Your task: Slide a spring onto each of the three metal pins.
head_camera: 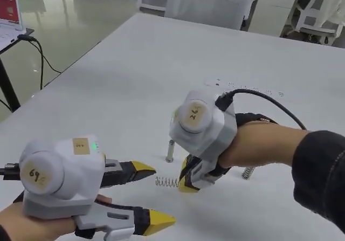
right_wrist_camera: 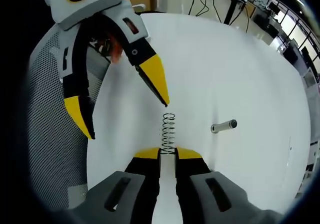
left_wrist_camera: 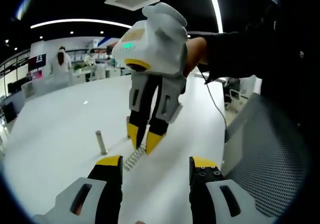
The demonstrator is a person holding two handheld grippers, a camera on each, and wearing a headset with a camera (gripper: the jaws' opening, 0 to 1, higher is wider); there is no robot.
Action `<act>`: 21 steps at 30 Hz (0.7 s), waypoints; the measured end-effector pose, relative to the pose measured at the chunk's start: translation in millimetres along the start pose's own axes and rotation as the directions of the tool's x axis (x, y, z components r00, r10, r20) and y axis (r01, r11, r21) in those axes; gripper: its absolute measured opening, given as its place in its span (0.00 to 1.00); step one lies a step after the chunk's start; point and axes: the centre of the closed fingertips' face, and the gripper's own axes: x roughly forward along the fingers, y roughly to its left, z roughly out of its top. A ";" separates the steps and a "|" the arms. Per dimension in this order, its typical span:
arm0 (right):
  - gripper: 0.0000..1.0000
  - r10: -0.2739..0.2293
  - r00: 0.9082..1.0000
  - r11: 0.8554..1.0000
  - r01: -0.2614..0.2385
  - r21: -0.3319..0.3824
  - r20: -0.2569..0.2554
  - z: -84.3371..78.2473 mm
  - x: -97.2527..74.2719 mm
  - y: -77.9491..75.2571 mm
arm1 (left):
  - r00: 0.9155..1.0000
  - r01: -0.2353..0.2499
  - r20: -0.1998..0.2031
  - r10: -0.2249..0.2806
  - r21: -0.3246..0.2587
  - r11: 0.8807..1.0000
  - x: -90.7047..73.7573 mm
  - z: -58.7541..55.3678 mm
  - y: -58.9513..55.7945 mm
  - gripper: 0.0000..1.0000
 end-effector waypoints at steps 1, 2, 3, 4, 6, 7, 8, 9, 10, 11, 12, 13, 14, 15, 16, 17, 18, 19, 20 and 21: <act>0.08 0.002 1.000 1.000 -0.002 -0.004 0.000 0.1 -2.1 2.9 | 1.000 0.000 0.001 0.000 0.001 1.000 -0.1 0.2 0.0 0.48; 0.08 0.003 1.000 1.000 -0.003 -0.008 -0.001 0.0 -3.6 4.5 | 1.000 0.000 0.001 0.000 0.001 1.000 -0.1 0.2 0.1 0.48; 0.08 0.002 1.000 1.000 -0.002 -0.014 -0.003 0.2 -5.5 6.7 | 1.000 0.000 0.002 0.000 0.002 1.000 -0.2 0.2 0.1 0.48; 0.08 0.003 1.000 1.000 -0.003 -0.017 -0.004 0.4 -7.0 8.2 | 1.000 0.000 0.002 0.000 0.002 1.000 -0.1 0.2 0.1 0.48; 0.08 0.006 1.000 1.000 -0.006 -0.025 -0.005 1.5 -10.9 11.9 | 1.000 0.002 0.001 -0.002 0.004 1.000 0.0 0.0 -0.4 0.48; 0.08 0.009 1.000 1.000 -0.009 -0.029 -0.003 2.7 -13.3 14.4 | 1.000 0.003 0.000 -0.003 0.005 1.000 0.0 -0.2 -0.7 0.48; 0.08 0.012 1.000 0.999 -0.012 -0.032 -0.003 3.6 -14.6 16.0 | 1.000 0.003 -0.001 -0.003 0.006 1.000 0.1 -0.3 -0.8 0.47; 0.08 0.016 1.000 0.999 -0.016 -0.039 -0.003 4.9 -16.6 18.6 | 1.000 0.004 -0.002 -0.004 0.007 1.000 0.2 -0.4 -0.9 0.47; 0.08 0.019 1.000 0.999 -0.020 -0.043 -0.004 5.5 -17.7 20.3 | 1.000 0.004 -0.001 -0.004 0.009 1.000 0.2 -0.4 -1.0 0.47; 0.08 0.024 1.000 0.999 -0.024 -0.048 -0.009 5.9 -19.2 22.6 | 1.000 0.004 -0.001 -0.004 0.013 1.000 0.3 -0.2 -1.2 0.47; 0.08 0.026 1.000 0.998 -0.026 -0.053 -0.011 6.1 -20.2 24.2 | 1.000 0.005 -0.001 -0.005 0.015 1.000 0.3 -0.1 -1.4 0.46; 0.08 0.027 1.000 0.998 -0.028 -0.059 -0.013 6.4 -21.1 25.5 | 1.000 0.005 -0.001 -0.005 0.017 1.000 0.3 0.0 -1.6 0.46; 0.08 0.029 0.999 0.998 -0.030 -0.062 -0.015 6.7 -22.0 26.7 | 1.000 0.006 -0.001 -0.006 0.023 1.000 0.4 0.2 -1.9 0.45; 0.08 0.032 0.999 0.997 -0.033 -0.068 -0.017 7.1 -23.2 28.3 | 1.000 0.007 -0.001 -0.007 0.027 1.000 0.4 0.2 -2.1 0.44; 0.08 0.035 0.999 0.997 -0.036 -0.074 -0.019 7.4 -24.3 29.8 | 1.000 0.009 -0.001 -0.009 0.032 0.999 0.4 0.2 -2.5 0.43; 0.08 0.036 0.999 0.996 -0.038 -0.077 -0.021 7.5 -24.9 30.8 | 1.000 0.011 -0.001 -0.011 0.035 0.999 0.4 0.1 -3.0 0.41; 0.08 0.037 0.999 0.996 -0.039 -0.084 -0.024 7.7 -26.0 32.4 | 1.000 0.015 -0.003 -0.015 0.040 0.999 0.5 -0.2 -3.9 0.39; 0.08 0.038 0.999 0.995 -0.040 -0.088 -0.025 8.0 -26.7 33.3 | 1.000 0.020 -0.005 -0.020 0.046 0.999 0.8 -0.3 -5.0 0.37; 0.08 0.040 0.999 0.995 -0.042 -0.091 -0.026 8.1 -27.4 34.3 | 1.000 0.024 -0.007 -0.024 0.051 0.998 1.0 -0.6 -6.1 0.35; 0.08 0.043 0.999 0.995 -0.045 -0.093 -0.029 8.0 -27.8 35.4 | 1.000 0.028 -0.008 -0.028 0.056 0.998 1.1 -0.8 -7.1 0.32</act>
